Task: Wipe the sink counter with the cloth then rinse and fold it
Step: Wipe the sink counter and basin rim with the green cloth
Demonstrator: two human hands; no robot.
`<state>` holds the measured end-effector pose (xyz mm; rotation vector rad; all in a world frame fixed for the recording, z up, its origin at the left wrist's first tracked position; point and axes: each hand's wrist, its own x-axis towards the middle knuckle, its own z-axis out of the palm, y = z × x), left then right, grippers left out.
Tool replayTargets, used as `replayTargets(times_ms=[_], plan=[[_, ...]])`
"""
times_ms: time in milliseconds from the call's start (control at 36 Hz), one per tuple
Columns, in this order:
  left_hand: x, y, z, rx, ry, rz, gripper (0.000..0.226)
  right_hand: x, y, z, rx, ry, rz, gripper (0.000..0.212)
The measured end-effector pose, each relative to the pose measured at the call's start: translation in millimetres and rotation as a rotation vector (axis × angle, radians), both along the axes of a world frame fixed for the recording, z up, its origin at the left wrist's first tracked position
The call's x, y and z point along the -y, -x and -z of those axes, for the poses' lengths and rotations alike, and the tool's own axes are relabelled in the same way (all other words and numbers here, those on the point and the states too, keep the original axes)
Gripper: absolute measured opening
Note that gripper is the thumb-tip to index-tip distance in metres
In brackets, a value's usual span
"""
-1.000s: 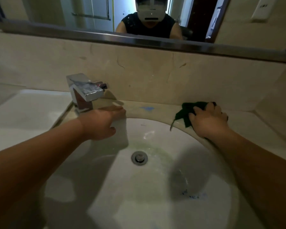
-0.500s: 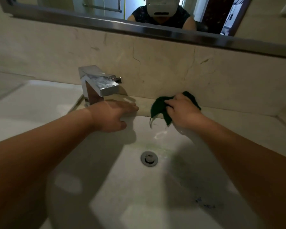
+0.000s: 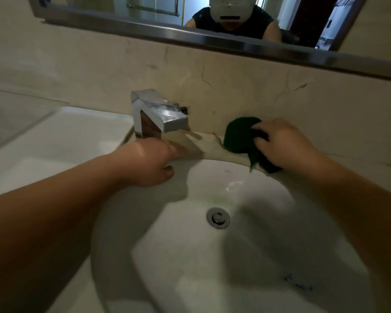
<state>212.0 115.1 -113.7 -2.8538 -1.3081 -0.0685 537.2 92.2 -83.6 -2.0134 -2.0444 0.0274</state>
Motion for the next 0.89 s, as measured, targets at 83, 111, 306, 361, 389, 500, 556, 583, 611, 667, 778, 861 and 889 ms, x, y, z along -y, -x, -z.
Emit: replayTargets(times_ms=[83,111,306,361,389,500,556,583,611,667,778,861,889], plan=[[-2.7,1.6,1.2,-0.018,0.001,0.02,0.069,-6.9,17.9,35.7,0.034,0.031,0.069,0.043],[-3.7,2.2,1.6,-0.016,0.0,0.027,0.07,-11.2,24.6,40.0,0.026,0.006,0.059,0.043],[-1.4,2.1,-3.2,-0.002,0.034,0.061,0.07,-39.8,85.7,33.9,-0.006,0.081,-0.207,0.043],[1.6,5.1,-5.0,0.007,0.037,0.067,0.066,-36.5,98.4,28.2,-0.002,0.111,-0.301,0.04],[3.5,8.2,-6.1,0.04,0.037,0.076,0.063,-33.3,99.7,23.7,-0.003,0.139,-0.355,0.038],[11.4,25.1,-10.6,0.144,-0.043,0.146,0.046,-17.3,82.1,-8.9,-0.017,0.238,-0.46,0.03],[12.2,32.7,-9.8,0.173,-0.091,0.174,0.044,-18.6,68.0,-20.1,-0.096,0.112,-0.354,0.034],[10.9,35.6,-8.2,0.179,-0.102,0.176,0.045,-22.0,62.8,-20.4,-0.134,0.02,-0.29,0.035],[9.0,37.2,-6.3,0.18,-0.107,0.172,0.047,-25.7,62.1,-16.8,-0.149,-0.041,-0.238,0.036],[5.5,37.7,-1.8,0.184,-0.14,0.177,0.048,-32.6,74.1,-0.2,-0.113,-0.04,-0.212,0.035],[0.1,36.9,6.3,0.147,-0.285,0.26,0.046,-42.7,122.2,37.3,-0.05,0.026,-0.192,0.04],[3.3,36.9,5.6,0.152,-0.315,0.293,0.043,-44.4,146.2,41.8,-0.073,-0.028,-0.233,0.04],[3.8,35.8,4.4,0.148,-0.32,0.293,0.043,-45.3,146.1,41.0,-0.071,-0.027,-0.237,0.038]])
